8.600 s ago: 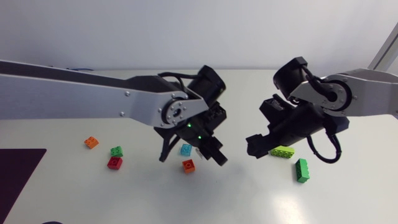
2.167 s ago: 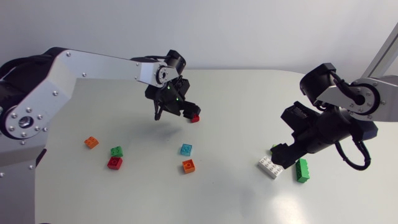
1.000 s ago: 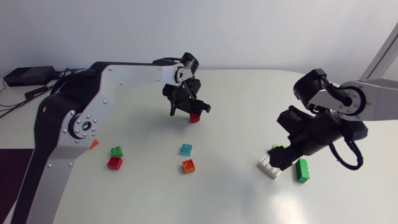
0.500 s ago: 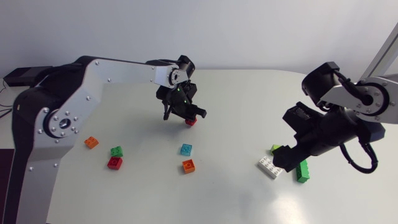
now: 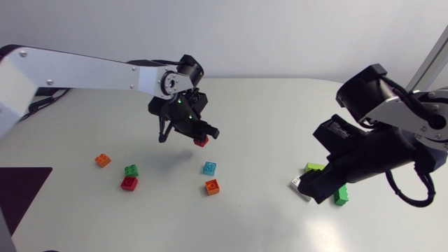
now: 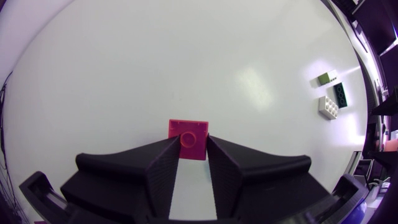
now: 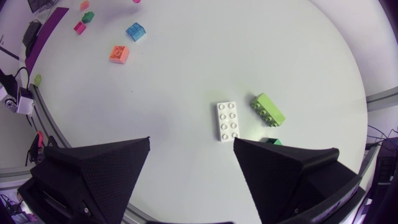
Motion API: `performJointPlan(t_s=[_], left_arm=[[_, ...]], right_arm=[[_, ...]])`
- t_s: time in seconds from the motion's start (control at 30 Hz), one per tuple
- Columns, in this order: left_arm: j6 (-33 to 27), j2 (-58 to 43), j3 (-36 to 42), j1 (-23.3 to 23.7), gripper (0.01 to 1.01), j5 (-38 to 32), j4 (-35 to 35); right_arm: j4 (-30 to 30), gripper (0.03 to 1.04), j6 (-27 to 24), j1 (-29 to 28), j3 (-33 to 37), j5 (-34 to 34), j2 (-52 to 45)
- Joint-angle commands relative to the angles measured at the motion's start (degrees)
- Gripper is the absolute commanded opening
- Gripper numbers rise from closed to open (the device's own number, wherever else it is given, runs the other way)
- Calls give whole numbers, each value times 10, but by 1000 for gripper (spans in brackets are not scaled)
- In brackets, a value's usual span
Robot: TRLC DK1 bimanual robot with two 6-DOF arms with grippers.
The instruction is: Sort duplo bricks by size, large to the right and small to the left
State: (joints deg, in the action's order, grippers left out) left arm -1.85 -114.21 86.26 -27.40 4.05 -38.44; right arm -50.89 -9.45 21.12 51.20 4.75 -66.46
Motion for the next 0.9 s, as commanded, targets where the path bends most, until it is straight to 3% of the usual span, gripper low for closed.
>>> performJointPlan(t_s=[0.0, 0.47, 0.5, 0.6, 0.7, 0.87], left_arm=[[-2, 50, -53, 9, 277, -14, 13], [-11, 196, -304, 150, 298, -58, 79], [-14, 200, -312, 156, 374, -58, 79], [-24, 215, -335, 169, 943, -58, 80], [-24, 235, -338, 166, 987, -58, 83], [-8, 271, -303, 103, 985, -57, 78]], right_arm=[[-8, 970, 28, 13, -14, 3, 7], [8, 970, 58, 56, -32, 12, 16], [10, 970, 59, 60, -34, 12, 15], [16, 972, 62, 74, -36, 12, 5], [20, 972, 64, 80, -36, 12, -6], [55, 970, 66, 87, -23, 12, -45]])
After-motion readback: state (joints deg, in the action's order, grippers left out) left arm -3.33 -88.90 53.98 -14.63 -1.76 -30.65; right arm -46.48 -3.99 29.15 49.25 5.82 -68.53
